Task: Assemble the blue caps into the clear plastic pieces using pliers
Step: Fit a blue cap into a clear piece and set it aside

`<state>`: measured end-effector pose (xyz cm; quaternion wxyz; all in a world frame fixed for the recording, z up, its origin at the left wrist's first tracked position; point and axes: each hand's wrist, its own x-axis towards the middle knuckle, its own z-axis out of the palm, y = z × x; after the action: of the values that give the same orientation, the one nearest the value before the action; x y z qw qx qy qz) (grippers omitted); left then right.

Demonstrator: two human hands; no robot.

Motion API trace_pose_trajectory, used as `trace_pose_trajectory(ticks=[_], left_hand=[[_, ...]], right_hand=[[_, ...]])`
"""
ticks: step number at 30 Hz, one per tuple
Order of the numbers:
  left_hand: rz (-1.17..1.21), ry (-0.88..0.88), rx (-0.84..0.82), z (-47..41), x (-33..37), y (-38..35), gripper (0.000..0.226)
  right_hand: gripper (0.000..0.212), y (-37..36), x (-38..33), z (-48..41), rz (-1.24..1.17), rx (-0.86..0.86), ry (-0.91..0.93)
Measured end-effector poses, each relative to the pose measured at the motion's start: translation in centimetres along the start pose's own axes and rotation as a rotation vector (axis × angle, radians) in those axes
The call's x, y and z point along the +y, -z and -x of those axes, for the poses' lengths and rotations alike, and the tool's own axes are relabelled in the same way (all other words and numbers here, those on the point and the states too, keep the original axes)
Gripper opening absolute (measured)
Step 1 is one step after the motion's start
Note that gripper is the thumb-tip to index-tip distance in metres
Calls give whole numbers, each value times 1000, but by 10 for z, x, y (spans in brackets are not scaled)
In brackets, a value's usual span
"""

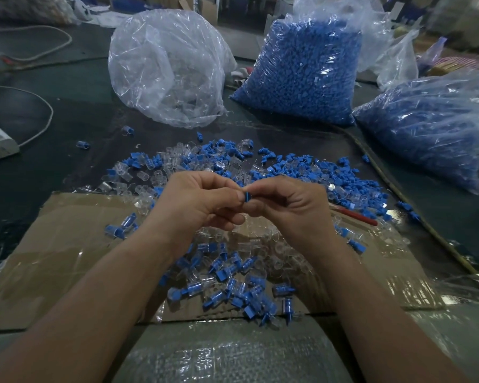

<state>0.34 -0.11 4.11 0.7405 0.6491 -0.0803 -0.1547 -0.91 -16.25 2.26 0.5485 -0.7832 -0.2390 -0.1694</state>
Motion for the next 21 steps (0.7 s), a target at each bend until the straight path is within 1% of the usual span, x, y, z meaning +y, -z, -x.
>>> trace_pose_trajectory(ticks=[3, 8, 14, 21], left_hand=[[7, -1, 13, 0, 0, -2, 11], [9, 19, 12, 0, 0, -1, 7], [-26, 44, 5, 0, 0, 1, 10], [-55, 42, -2, 0, 2, 1, 9]], right_hand=[[27, 0, 2, 0, 14, -3, 7], [28, 0, 3, 0, 32, -18, 11], [26, 1, 4, 1, 67, -60, 17], [29, 2, 6, 0, 73, -59, 22]])
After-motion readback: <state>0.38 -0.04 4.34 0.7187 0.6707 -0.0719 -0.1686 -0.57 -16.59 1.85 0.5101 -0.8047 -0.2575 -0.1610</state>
